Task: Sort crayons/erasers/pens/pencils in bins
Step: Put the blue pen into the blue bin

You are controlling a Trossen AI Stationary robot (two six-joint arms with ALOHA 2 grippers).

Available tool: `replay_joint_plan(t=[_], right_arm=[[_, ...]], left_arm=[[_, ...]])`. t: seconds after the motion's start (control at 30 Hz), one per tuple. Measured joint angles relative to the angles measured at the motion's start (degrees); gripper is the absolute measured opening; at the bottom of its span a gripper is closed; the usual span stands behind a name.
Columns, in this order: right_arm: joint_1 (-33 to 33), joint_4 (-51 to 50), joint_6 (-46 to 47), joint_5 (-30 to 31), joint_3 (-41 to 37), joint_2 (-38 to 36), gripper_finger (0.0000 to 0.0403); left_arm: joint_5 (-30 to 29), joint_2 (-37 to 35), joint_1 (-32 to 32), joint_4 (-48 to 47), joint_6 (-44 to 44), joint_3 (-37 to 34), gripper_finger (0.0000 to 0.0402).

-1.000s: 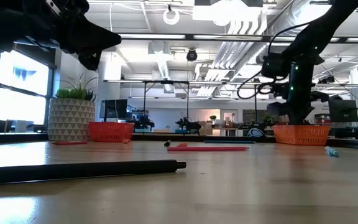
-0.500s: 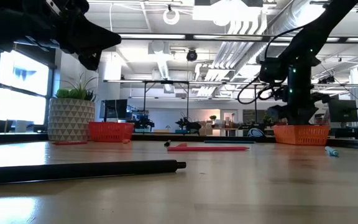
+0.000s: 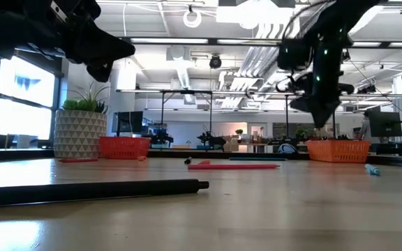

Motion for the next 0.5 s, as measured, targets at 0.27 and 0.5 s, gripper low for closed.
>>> replay_joint_plan(t=[0.27, 0.5], right_arm=[[19.3, 8.6, 5.2, 1.6, 0.0, -6.1, 0.0019], [36.5, 23.8, 6.5, 4.3, -3.9, -6.6, 0.0004]], left_arm=[[0.1, 0.0, 0.0, 0.0, 0.6, 0.0, 0.0000], [0.2, 0.0, 0.0, 0.0, 1.5, 0.0, 0.0000]])
